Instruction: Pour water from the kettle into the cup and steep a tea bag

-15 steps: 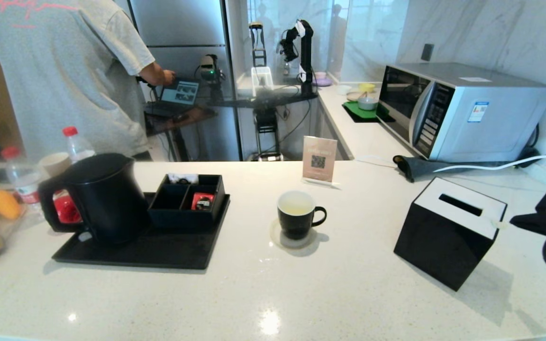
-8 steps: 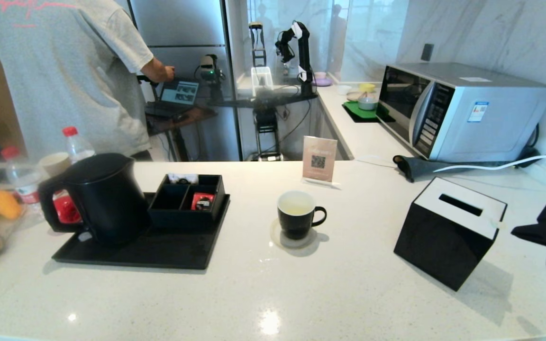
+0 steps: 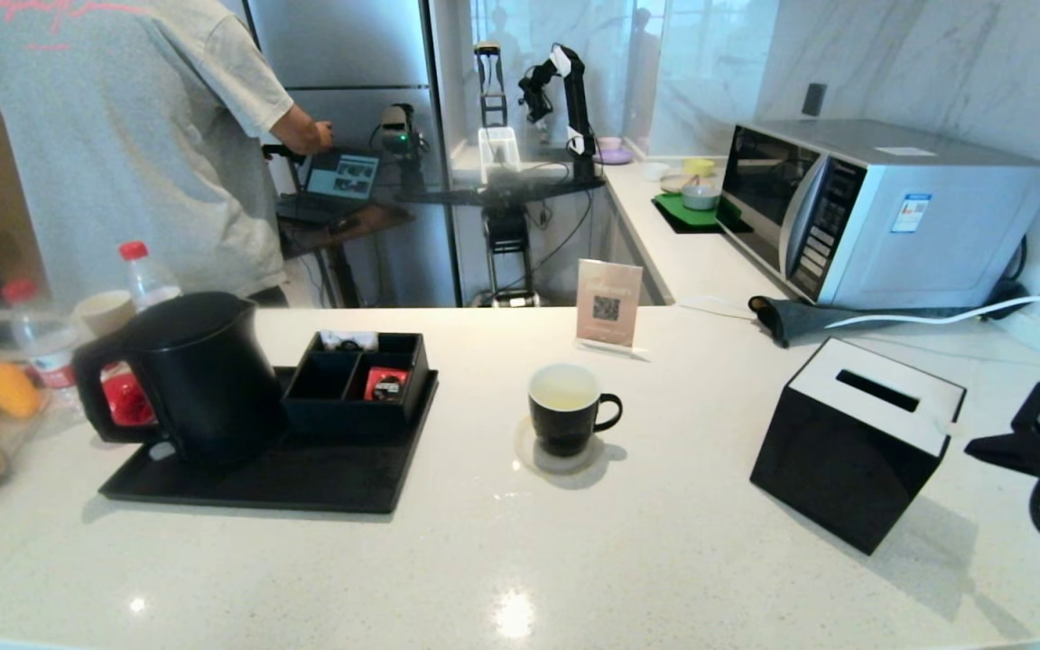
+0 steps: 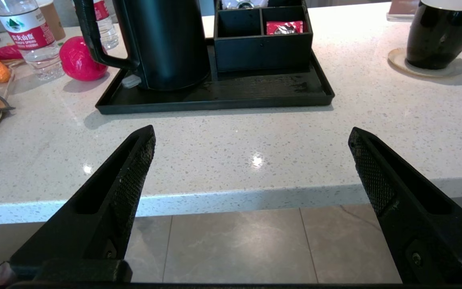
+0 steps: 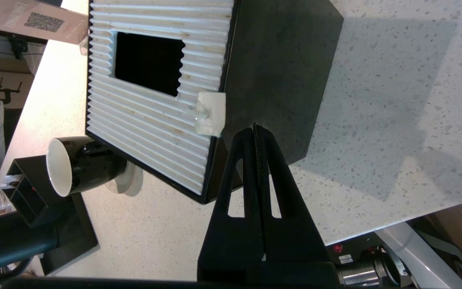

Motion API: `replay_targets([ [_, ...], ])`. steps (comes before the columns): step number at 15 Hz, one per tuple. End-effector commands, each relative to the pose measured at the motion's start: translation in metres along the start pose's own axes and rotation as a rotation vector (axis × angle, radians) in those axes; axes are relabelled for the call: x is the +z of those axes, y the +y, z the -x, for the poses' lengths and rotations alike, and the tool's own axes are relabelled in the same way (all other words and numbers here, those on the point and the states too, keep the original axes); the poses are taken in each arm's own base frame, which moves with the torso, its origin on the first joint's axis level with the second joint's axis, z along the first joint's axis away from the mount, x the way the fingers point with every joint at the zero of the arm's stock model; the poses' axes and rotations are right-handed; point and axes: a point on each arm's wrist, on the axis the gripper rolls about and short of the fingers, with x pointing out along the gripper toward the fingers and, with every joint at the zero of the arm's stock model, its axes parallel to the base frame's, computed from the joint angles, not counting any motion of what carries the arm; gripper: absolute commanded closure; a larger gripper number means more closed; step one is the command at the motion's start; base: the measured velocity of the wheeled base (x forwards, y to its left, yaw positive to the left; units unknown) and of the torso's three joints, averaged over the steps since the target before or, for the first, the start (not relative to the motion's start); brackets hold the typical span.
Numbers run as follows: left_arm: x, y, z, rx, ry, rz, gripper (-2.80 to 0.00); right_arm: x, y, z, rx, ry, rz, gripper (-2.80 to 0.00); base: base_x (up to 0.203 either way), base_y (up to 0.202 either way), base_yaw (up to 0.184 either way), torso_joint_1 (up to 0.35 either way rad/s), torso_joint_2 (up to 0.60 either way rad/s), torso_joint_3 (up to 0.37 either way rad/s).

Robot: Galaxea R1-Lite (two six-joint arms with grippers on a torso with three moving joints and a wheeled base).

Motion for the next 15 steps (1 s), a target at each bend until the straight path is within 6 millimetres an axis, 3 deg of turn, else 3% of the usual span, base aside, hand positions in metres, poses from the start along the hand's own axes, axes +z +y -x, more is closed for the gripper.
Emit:
replay_targets([
  [1,0.0,0.0,0.0,0.001,0.0,-0.001,-2.8,0.002,-0.001,-0.009,-0.016,0.024,-0.009,0.0,0.0,0.0,0.0,0.0,0.0,0.0],
  [8,0.0,0.0,0.0,-0.001,0.0,-0.001,-2.8,0.009,0.001,-0.021,0.012,-0.009,0.002,0.0,0.0,0.0,0.0,0.0,0.0,0.0],
  [15,0.0,0.0,0.0,0.001,0.0,0.0,-2.8,0.01,0.004,-0.017,0.025,-0.024,0.005,0.0,0.0,0.0,0.0,0.0,0.0,0.0],
])
